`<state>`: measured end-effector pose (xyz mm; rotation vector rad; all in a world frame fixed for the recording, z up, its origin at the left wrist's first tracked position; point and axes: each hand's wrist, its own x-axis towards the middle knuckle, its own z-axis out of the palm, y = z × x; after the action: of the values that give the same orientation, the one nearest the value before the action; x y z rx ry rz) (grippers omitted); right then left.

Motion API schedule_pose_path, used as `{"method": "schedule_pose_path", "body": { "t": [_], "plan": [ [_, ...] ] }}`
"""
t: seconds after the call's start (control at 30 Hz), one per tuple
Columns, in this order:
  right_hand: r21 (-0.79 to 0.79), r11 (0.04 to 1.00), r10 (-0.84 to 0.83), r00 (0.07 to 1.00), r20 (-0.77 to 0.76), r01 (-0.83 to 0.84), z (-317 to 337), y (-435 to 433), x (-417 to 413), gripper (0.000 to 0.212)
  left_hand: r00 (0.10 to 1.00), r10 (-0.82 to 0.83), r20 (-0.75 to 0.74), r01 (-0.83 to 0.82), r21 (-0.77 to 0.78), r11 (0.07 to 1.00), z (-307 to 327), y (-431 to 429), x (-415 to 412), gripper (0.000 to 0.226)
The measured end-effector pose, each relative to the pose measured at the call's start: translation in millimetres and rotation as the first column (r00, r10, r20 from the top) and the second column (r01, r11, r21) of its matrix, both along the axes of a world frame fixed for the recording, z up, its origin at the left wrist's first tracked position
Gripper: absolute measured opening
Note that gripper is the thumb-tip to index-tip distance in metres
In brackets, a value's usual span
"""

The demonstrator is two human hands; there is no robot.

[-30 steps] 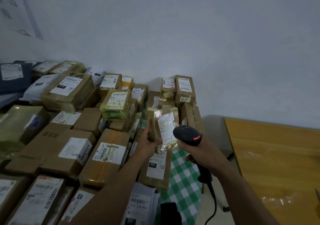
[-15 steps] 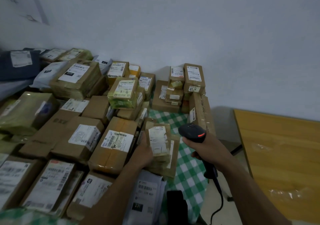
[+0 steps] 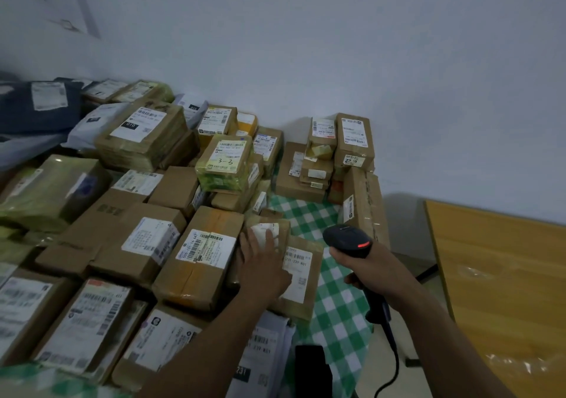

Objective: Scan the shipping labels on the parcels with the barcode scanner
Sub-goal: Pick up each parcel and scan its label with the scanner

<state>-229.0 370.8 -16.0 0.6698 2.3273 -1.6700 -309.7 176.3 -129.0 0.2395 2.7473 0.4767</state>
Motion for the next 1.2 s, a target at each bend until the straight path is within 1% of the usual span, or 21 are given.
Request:
{"method": "schedule_pose_path", "body": {
  "t": [0.07, 0.13, 0.23, 0.27, 0.3, 0.33, 0.37, 0.4, 0.43, 0.47, 0.5, 0.53, 0.57, 0.63, 0.67, 0.73, 0.87, 0.97, 1.1, 1.17, 1.2],
  "plan": [
    [-0.021, 1.000, -0.008, 1.000, 0.006, 0.008, -2.7, 3.3, -2.5, 0.034, 0.999, -0.035, -0.035, 0.035, 0.020, 0.999, -4.1, 3.0, 0.3, 0.113],
    [-0.043, 0.999, -0.011, 1.000, 0.002, 0.011, -4.4, 9.0, -4.1, 0.032, 0.993, -0.092, -0.070, 0.094, 0.030, 0.995, -6.5, 9.7, -1.6, 0.110],
    [-0.052, 0.997, -0.053, 0.999, -0.012, 0.053, -3.5, 22.8, -3.9, 0.028, 0.990, -0.139, -0.031, 0.137, -0.048, 0.989, -0.1, 28.3, -8.3, 0.100],
    [-0.059, 0.995, -0.078, 0.997, -0.020, 0.076, -3.4, 29.5, -3.3, 0.024, 0.989, -0.144, -0.025, 0.143, -0.042, 0.989, 4.2, 37.9, -11.8, 0.098],
    [-0.064, 0.992, -0.108, 0.994, -0.024, 0.106, -3.9, 36.9, -2.6, 0.022, 0.989, -0.142, -0.033, 0.143, 0.005, 0.990, 10.1, 49.7, -15.0, 0.096],
    [-0.065, 0.989, -0.137, 0.990, -0.022, 0.136, -4.3, 44.5, -1.6, 0.021, 0.990, -0.135, -0.036, 0.138, 0.097, 0.986, 16.2, 63.6, -18.4, 0.092],
    [-0.063, 0.984, -0.165, 0.986, -0.016, 0.164, -5.2, 52.5, -0.6, 0.022, 0.993, -0.117, -0.020, 0.119, 0.216, 0.969, 24.9, 77.7, -20.7, 0.086],
    [-0.061, 0.980, -0.191, 0.981, -0.014, 0.190, -6.5, 61.1, -0.4, 0.023, 0.996, -0.089, 0.030, 0.074, 0.345, 0.936, 33.8, 93.1, -23.2, 0.079],
    [-0.060, 0.975, -0.213, 0.977, -0.012, 0.212, -8.1, 69.5, 0.4, 0.025, 0.989, -0.062, 0.133, -0.007, 0.464, 0.886, 41.6, 109.1, -25.9, 0.073],
    [-0.057, 0.973, -0.226, 0.974, -0.012, 0.225, -9.0, 77.3, 0.3, 0.027, 0.962, -0.050, 0.268, -0.111, 0.554, 0.825, 50.0, 124.2, -28.7, 0.068],
    [-0.054, 0.971, -0.236, 0.972, -0.014, 0.235, -9.8, 84.7, -0.1, 0.027, 0.918, -0.046, 0.393, -0.222, 0.607, 0.763, 54.8, 139.4, -32.3, 0.066],
    [-0.052, 0.967, -0.249, 0.968, -0.016, 0.248, -10.5, 91.5, -0.1, 0.026, 0.874, -0.048, 0.483, -0.305, 0.624, 0.720, 56.6, 153.0, -36.3, 0.065],
    [-0.053, 0.964, -0.261, 0.965, -0.020, 0.260, -11.1, 97.7, -0.8, 0.023, 0.845, -0.056, 0.532, -0.347, 0.625, 0.700, 54.7, 164.6, -40.8, 0.064],
    [-0.060, 0.959, -0.279, 0.960, -0.022, 0.277, -14.1, 108.5, -1.7, 0.019, 0.813, -0.062, 0.579, -0.368, 0.593, 0.716, 46.8, 180.2, -46.6, 0.065],
    [-0.061, 0.954, -0.295, 0.955, -0.018, 0.294, -16.5, 113.6, -1.8, 0.018, 0.797, -0.044, 0.602, -0.373, 0.549, 0.748, 41.4, 184.2, -47.9, 0.066],
    [-0.038, 0.948, -0.317, 0.948, -0.007, 0.317, -23.4, 123.7, -2.5, 0.021, 0.769, -0.008, 0.639, -0.398, 0.489, 0.776, 33.5, 187.8, -49.3, 0.065],
    [-0.044, 0.951, -0.305, 0.951, 0.041, 0.307, -33.9, 132.0, -6.9, 0.032, 0.740, 0.009, 0.673, -0.467, 0.504, 0.726, 19.9, 183.2, -53.2, 0.061],
    [-0.053, 0.948, -0.311, 0.949, 0.045, 0.313, -38.3, 130.2, -11.5, 0.030, 0.728, 0.024, 0.685, -0.503, 0.510, 0.698, 15.8, 170.3, -53.1, 0.058],
    [-0.086, 0.938, -0.335, 0.942, 0.010, 0.334, -39.0, 120.1, -15.1, 0.026, 0.715, 0.068, 0.696, -0.574, 0.529, 0.625, 12.6, 146.5, -43.5, 0.075],
    [-0.047, 0.941, -0.336, 0.942, -0.016, 0.335, -38.3, 109.9, -16.7, 0.026, 0.746, 0.053, 0.664, -0.565, 0.589, 0.577, 19.2, 131.2, -31.8, 0.089],
    [0.000, 0.942, -0.335, 0.942, -0.035, 0.335, -38.6, 103.2, -17.4, 0.028, 0.758, 0.031, 0.652, -0.560, 0.625, 0.544, 22.8, 123.9, -24.1, 0.099]
  ]
}}
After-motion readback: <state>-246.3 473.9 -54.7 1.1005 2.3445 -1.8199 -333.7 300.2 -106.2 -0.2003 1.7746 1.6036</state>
